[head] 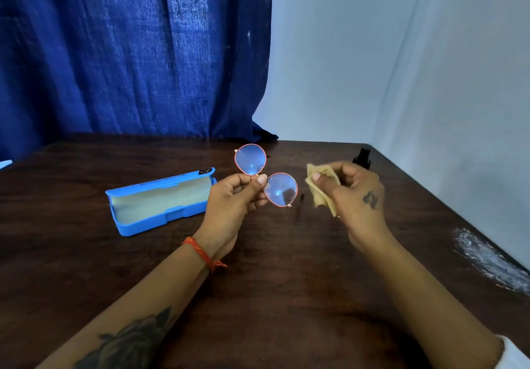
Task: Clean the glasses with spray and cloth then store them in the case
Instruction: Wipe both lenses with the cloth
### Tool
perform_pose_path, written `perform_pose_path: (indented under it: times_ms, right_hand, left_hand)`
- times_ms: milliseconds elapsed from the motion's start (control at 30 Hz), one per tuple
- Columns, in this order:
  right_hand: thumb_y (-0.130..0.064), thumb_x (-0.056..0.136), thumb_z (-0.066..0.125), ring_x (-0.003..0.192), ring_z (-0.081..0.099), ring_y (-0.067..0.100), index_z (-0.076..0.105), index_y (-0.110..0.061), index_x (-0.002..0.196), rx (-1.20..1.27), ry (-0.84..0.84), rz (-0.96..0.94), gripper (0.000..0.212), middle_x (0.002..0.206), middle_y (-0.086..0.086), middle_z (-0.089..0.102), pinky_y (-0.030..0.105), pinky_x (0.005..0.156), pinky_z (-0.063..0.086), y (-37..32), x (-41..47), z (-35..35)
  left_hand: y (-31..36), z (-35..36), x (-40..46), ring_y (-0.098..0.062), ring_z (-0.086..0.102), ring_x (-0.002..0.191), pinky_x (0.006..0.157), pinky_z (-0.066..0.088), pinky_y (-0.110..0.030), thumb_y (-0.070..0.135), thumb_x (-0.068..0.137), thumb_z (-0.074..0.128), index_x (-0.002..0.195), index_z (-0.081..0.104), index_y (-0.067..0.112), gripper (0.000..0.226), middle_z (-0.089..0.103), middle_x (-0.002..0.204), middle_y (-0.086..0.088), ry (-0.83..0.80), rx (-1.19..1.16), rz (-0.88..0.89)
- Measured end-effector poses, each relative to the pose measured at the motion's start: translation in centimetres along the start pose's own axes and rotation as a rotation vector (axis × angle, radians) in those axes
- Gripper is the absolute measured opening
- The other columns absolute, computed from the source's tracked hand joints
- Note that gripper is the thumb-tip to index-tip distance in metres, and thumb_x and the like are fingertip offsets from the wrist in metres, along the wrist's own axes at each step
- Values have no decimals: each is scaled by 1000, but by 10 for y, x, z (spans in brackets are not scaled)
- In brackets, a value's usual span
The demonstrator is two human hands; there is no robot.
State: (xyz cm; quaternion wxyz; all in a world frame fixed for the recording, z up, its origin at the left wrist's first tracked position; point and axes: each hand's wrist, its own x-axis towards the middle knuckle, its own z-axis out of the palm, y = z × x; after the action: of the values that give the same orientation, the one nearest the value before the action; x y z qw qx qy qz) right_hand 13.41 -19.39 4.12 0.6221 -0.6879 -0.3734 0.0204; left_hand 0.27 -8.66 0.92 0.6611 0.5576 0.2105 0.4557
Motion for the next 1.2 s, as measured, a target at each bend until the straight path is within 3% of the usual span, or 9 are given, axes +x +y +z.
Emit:
perform_pose_path:
  times_ms: [100,167,267,367,567,767,900,1033,1200]
  right_hand:
    - [-5,77,72,85,67,11,73,-20,88,121,4,-232,19,91,-2,72,26,77,54,-4,-6,6]
    - [-6,75,71,92,63,7,72,-12,98,-9,-51,-451,23,101,4,68,15,84,48,-4,-15,15]
    - [-13,76,68,94,60,20,72,-4,98,-260,-154,-680,25,108,12,65,24,86,47,0,-24,25]
    - [1,74,62,92,62,30,74,-2,91,-399,-193,-811,21,103,16,68,33,82,52,2,-25,26]
    - [9,70,68,76,64,26,72,-7,86,-403,-134,-765,23,82,7,72,32,72,49,1,-19,15]
    - [5,73,71,79,62,24,68,-1,91,-362,12,-698,19,89,14,63,28,74,48,2,-18,23]
    - [7,71,73,82,62,24,71,3,91,-331,-98,-715,21,96,18,62,30,76,53,4,-23,29]
    - [5,69,65,74,65,27,75,-2,79,-342,-173,-808,16,82,11,71,26,71,50,2,-22,26]
    - [14,67,70,74,65,26,76,-6,77,-332,-74,-698,23,78,10,72,25,72,49,4,-9,15]
  left_hand:
    - [-1,0,0,-2,62,60,59,52,-14,17,83,63,76,66,13,8,69,61,6,-7,4,-8]
    - [-2,1,-1,-3,62,60,60,53,-15,17,82,64,74,66,14,9,69,60,6,-12,5,-11]
    - [-2,1,-2,-5,63,63,62,54,-19,17,82,63,72,65,15,10,69,63,5,-16,-2,-4]
    - [-2,1,-2,-5,64,63,59,53,-18,15,84,61,74,65,15,11,71,65,4,-25,-6,2]
    - [-1,1,-1,-4,62,58,59,53,-15,14,83,63,74,66,13,9,68,59,4,12,-7,12]
    - [-2,3,-1,-4,60,55,58,54,-16,12,83,63,73,64,12,10,66,55,4,25,13,53]
    - [-2,3,-2,-5,61,59,61,52,-20,15,82,63,67,63,18,16,69,61,6,35,15,66]
    - [-2,3,-3,-6,61,58,59,53,-18,14,83,62,70,63,15,12,68,63,3,24,33,74]
    - [0,2,0,-6,61,56,58,53,-16,11,84,61,79,62,6,7,64,70,-8,35,32,73]
